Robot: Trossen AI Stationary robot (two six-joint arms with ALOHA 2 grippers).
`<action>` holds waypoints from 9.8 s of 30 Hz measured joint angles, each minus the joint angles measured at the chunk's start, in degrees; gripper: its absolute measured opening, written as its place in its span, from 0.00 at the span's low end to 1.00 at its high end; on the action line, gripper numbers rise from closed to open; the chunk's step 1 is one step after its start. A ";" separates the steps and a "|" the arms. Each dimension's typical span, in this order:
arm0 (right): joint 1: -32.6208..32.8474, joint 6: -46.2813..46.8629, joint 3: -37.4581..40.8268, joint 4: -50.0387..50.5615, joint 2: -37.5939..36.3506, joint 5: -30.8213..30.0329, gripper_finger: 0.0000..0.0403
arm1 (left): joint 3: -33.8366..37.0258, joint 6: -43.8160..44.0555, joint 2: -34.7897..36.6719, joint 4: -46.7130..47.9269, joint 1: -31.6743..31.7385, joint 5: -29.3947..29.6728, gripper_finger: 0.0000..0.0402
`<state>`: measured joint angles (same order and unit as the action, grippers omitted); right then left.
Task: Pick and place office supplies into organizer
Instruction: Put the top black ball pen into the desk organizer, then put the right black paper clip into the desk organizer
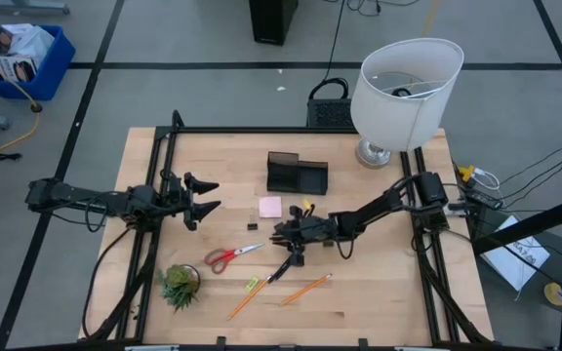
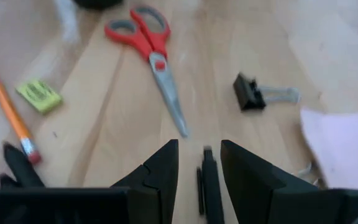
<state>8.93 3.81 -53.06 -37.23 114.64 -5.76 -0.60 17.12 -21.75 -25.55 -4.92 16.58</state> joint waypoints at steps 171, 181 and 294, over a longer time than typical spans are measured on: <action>-27.56 -7.65 -10.94 -38.15 4.75 -0.17 0.09 | 0.00 1.23 0.00 2.03 0.02 -0.44 0.81; -30.76 -5.74 -10.93 -35.03 4.77 -0.04 0.09 | 0.00 1.21 -0.01 3.03 -0.01 -1.60 0.81; 42.17 29.74 1.16 -12.13 -10.48 -84.19 0.09 | 0.00 9.03 0.00 6.52 -0.95 -1.51 0.81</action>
<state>51.10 33.55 -51.90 -49.36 104.16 -89.95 -0.60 26.15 -21.75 -19.03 -5.87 15.07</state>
